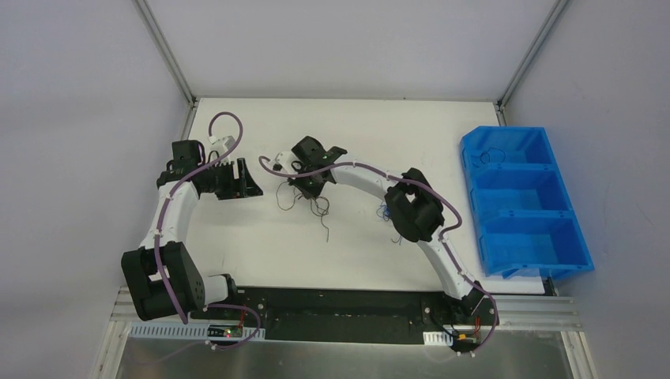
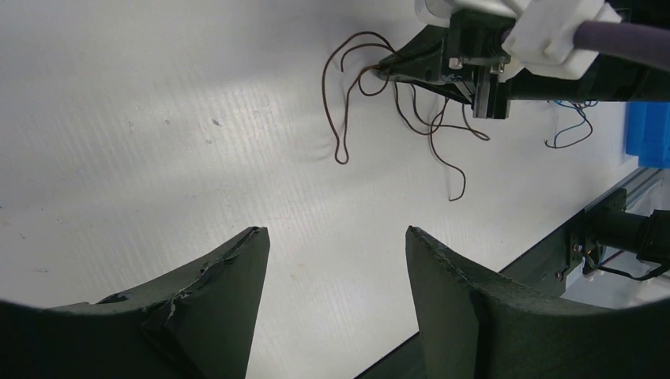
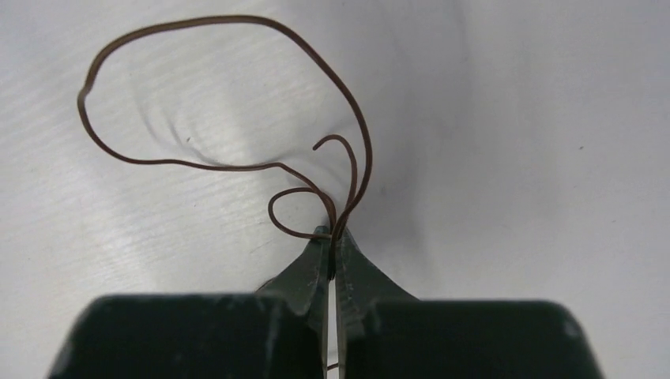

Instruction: Untangle the cables

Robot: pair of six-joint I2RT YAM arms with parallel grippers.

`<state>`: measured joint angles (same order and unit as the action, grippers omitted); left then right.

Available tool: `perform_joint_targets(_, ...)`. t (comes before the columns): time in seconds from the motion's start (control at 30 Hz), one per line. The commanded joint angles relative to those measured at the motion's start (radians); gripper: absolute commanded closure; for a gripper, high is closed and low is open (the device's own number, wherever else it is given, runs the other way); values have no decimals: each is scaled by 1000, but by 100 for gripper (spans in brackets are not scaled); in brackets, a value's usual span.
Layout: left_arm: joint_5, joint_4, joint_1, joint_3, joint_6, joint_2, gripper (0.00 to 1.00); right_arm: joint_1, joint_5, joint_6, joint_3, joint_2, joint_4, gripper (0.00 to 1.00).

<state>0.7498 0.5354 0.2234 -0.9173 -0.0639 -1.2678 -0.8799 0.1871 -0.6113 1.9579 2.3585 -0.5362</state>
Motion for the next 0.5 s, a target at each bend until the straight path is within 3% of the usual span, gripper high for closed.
perform_joint_targets(0.0, 35, -19, 1, -32, -16, -12, 35, -12, 36, 4, -92, -72, -113, 100)
perform_joint_targets(0.2, 86, -35, -1, -55, -23, -43, 37, 49, 91, 51, -99, -286, -134, 100)
perform_joint_targets(0.47, 97, -73, -58, -121, -63, -93, 37, 183, 182, 72, -84, -565, -313, 100)
